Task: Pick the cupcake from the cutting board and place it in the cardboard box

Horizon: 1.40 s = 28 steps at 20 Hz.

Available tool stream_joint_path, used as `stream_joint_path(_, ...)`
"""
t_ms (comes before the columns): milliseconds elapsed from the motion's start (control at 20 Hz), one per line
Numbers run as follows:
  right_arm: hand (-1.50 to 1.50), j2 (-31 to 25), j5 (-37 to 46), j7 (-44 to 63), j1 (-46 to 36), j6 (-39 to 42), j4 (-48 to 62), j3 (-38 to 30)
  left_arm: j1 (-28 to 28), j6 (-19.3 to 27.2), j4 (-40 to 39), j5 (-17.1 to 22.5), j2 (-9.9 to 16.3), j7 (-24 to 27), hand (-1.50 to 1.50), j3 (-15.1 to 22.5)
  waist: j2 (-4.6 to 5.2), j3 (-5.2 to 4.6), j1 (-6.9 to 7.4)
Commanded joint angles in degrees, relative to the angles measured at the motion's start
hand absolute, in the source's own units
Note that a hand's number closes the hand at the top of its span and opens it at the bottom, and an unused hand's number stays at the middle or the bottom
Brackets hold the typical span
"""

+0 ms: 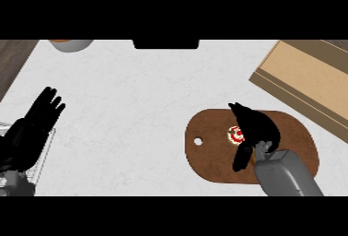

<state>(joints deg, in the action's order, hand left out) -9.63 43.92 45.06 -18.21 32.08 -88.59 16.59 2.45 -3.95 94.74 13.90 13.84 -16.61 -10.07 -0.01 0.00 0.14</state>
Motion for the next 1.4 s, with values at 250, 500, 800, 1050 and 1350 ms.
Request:
stream_joint_path(250,-1.50,-0.1,2.9,-5.0,-3.5,0.7,5.8,-4.9,-3.4,-2.1,1.3,-1.9,-1.0,1.8,0.00,-0.9,0.00,0.00,0.11)
stream_joint_path(500,1.50,1.7,7.5,-10.9,0.9,-6.7,5.0,0.7,1.4,-3.2,-3.5,-0.6,-0.1,0.9,0.00,-2.1,0.01,0.00,-0.11)
stream_joint_path(800,1.50,0.7,8.7,-15.8,-3.5,-5.8,10.2,-3.9,-0.7,-2.7,3.1,-0.3,-1.1,-2.5,0.00,-2.3,-0.01,0.00,0.10)
stream_joint_path(1050,1.50,-0.3,8.5,-17.5,-3.3,-2.5,6.0,-3.9,-0.8,-3.0,1.9,-0.9,-1.3,-2.0,0.00,-2.2,-0.04,0.00,0.12)
stream_joint_path(1350,1.50,-13.8,8.2,-45.4,-3.8,-9.1,15.9,-2.7,2.0,0.4,0.9,-3.7,-3.8,-1.5,0.00,0.1,0.29,0.08,0.42)
